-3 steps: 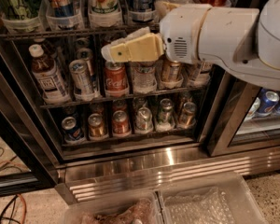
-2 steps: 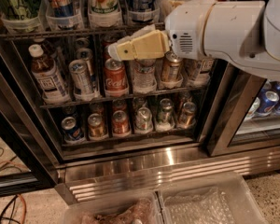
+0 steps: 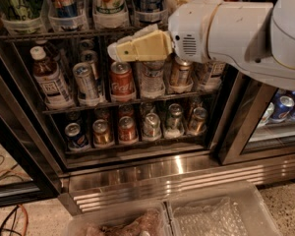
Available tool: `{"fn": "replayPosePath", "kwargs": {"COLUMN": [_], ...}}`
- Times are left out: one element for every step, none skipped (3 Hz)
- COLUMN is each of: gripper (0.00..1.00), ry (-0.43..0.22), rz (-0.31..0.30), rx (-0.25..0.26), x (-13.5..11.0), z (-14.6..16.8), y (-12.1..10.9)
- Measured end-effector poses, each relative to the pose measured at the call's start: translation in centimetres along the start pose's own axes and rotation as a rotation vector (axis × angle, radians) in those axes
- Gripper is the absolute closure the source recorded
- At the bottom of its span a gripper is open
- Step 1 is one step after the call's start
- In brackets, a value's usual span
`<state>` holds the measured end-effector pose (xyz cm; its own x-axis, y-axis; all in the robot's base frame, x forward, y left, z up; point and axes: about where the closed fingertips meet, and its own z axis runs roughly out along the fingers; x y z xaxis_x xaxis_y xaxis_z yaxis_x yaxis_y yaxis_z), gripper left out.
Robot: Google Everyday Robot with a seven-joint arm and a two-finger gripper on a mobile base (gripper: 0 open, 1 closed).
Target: Pick pepsi can from top shelf of fridge
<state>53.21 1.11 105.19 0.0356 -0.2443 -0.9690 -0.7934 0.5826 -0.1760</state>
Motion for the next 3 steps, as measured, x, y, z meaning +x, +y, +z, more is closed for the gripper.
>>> {"fn": "replayPosePath", "kwargs": {"gripper": [0.07, 0.1, 0.21], "ry": [-0.016, -0.016, 0.001], "rz": [-0.011, -0.02, -0.025], "rx": [0.025, 0.058, 0.072], "x": [-0.2, 0.2, 0.8], "z": [0.5, 0.7, 0.6], "y": [-0.4, -1.2, -2.3]}}
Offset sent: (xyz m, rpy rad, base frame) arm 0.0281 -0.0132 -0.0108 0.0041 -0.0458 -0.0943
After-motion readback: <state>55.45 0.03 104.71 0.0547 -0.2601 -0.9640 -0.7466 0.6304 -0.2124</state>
